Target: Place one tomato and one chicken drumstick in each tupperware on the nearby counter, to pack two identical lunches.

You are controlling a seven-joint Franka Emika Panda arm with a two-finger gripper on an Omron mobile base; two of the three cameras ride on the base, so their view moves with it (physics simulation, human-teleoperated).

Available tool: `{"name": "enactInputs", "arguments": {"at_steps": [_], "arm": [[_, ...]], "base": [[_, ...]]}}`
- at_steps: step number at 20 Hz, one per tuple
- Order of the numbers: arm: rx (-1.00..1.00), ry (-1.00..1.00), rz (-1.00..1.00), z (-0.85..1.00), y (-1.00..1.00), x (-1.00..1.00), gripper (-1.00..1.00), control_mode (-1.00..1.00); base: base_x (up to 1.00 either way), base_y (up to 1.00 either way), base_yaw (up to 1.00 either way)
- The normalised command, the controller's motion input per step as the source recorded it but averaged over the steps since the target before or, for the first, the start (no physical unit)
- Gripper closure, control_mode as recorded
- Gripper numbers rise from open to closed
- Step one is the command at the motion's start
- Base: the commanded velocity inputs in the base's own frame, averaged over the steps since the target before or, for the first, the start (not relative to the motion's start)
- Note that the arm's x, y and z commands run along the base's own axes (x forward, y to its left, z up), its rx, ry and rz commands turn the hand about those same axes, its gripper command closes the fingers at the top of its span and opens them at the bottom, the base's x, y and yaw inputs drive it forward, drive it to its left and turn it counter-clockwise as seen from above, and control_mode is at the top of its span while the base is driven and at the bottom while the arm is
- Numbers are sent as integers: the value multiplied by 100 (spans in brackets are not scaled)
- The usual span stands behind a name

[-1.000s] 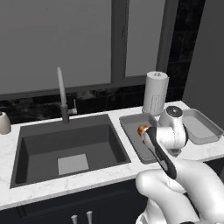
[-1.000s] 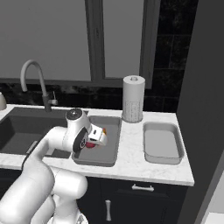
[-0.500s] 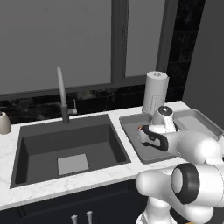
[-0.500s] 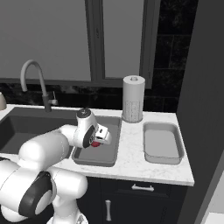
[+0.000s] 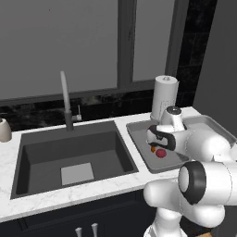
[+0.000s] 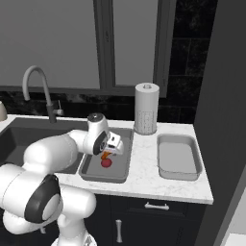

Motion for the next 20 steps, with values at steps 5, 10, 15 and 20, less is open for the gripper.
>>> {"name": "enactInputs", "arguments": {"at_steps": [5, 10, 15, 20], "arm": [[-1, 0, 0, 49, 6, -44, -100, -100], [-13, 0, 0, 77, 32, -79, -100, -100], [-3, 0, 0, 100, 23, -91, -100, -100], [18, -5, 0, 80, 21, -84, -100, -100]], "base": [[0, 0, 0], [0, 0, 0], [0, 0, 0], [0, 0, 0]]}}
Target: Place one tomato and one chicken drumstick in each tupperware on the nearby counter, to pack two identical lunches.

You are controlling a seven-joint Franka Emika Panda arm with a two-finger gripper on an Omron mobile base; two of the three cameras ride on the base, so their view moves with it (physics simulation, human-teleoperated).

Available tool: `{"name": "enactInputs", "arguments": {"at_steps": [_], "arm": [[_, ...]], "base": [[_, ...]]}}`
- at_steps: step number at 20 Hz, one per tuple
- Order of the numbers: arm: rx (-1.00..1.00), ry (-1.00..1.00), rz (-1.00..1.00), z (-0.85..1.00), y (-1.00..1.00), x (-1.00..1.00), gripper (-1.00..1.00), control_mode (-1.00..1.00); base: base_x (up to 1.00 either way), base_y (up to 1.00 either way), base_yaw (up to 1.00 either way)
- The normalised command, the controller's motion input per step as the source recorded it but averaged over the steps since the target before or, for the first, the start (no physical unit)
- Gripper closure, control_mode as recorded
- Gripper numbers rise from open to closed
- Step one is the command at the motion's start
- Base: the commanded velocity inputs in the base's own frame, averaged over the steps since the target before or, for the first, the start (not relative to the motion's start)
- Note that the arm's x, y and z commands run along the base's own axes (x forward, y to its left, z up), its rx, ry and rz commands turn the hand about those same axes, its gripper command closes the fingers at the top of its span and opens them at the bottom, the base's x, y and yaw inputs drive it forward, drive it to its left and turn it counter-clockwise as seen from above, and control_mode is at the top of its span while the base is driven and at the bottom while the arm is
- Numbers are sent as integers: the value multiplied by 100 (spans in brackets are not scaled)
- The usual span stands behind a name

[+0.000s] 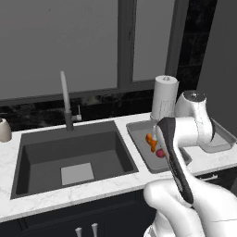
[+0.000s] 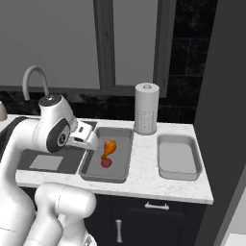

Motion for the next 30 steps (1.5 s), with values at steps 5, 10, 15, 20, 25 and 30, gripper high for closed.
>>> {"name": "enactInputs", "arguments": {"at_steps": [5, 10, 15, 20, 25, 30], "arm": [[20, -43, 0, 9, 3, -92, -100, -100], [1, -48, 0, 0, 5, -52, -100, -100], [-7, -9, -2, 0, 13, -18, -100, -100], [-16, -2, -8, -29, 32, -2, -100, -100], [-12, 0, -13, -43, 5, -5, -100, -100], [-1, -4, -3, -26, -2, -13, -100, -100]], "base": [[0, 0, 0], [0, 0, 0], [0, 0, 0], [0, 0, 0], [0, 0, 0], [0, 0, 0]]}}
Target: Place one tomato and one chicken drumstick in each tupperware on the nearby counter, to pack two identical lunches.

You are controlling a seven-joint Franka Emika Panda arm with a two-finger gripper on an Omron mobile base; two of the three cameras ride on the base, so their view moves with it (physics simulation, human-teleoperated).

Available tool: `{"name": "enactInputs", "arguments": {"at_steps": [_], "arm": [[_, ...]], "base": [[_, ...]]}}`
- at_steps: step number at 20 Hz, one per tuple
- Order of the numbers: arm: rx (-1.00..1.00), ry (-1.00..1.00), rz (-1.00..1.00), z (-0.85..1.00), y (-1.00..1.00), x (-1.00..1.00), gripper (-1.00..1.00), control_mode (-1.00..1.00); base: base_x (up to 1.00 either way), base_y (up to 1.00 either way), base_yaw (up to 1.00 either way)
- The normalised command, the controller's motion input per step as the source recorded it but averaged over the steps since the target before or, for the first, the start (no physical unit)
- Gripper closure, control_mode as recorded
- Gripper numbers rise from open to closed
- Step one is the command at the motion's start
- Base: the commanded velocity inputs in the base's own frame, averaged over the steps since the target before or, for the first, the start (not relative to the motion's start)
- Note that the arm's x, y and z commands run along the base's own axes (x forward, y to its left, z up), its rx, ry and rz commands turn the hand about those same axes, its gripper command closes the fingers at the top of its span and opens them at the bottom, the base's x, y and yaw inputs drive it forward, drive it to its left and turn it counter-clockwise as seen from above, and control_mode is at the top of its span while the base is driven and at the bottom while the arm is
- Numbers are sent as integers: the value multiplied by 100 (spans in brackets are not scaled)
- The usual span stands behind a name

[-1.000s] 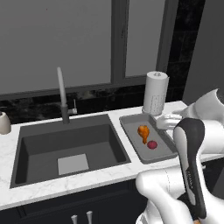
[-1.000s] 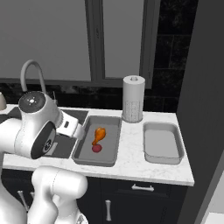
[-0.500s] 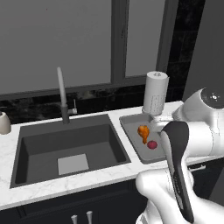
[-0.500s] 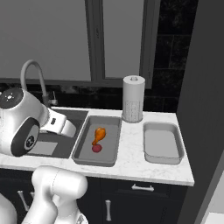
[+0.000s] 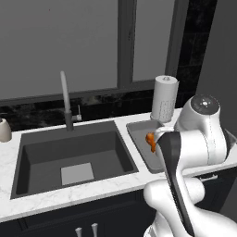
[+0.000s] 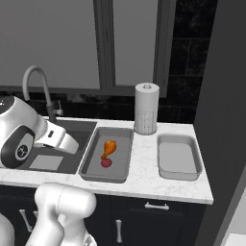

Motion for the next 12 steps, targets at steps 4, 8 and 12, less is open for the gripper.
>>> {"name": "enactInputs", "arguments": {"at_steps": [4, 8, 12], "arm": [[0, 0, 0, 0, -1, 0, -100, -100], [0, 0, 0, 0, 0, 0, -100, -100], [0, 0, 0, -1, -1, -11, -100, 100]], "base": [[0, 0, 0], [0, 0, 0], [-17, -3, 0]]}}
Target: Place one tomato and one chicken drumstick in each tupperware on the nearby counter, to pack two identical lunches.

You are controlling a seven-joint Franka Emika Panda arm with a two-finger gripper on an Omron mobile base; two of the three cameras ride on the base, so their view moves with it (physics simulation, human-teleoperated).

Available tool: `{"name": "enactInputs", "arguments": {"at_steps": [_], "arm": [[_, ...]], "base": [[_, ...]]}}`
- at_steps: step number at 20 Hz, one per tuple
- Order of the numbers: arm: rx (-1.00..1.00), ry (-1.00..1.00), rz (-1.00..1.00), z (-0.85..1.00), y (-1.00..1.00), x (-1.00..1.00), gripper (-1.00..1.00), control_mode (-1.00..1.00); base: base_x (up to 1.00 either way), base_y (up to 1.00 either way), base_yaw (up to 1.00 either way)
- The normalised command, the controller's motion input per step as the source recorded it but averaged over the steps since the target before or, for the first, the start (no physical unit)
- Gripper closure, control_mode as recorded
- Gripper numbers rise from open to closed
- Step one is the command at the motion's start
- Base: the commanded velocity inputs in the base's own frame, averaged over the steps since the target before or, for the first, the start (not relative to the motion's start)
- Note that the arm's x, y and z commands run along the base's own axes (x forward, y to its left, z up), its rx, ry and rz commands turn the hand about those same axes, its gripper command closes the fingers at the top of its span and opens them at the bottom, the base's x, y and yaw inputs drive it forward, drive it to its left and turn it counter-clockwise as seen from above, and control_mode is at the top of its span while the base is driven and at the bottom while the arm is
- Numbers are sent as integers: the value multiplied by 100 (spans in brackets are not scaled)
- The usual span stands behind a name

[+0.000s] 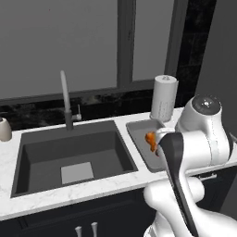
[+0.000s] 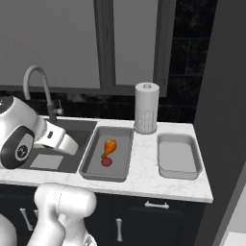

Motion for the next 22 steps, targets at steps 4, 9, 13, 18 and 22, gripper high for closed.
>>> {"name": "enactInputs", "arguments": {"at_steps": [4, 9, 13, 18, 22], "arm": [[0, 0, 0, 0, 0, 0, -100, 100], [0, 0, 0, 0, 0, 0, -100, 100], [0, 0, 0, 0, 0, 0, -100, 100], [0, 0, 0, 0, 0, 0, -100, 100], [0, 0, 0, 0, 0, 0, -100, 100]], "base": [[-97, -21, -10], [-82, -64, -9], [-14, -81, 0], [-12, -74, 0], [-16, -100, 1]]}}
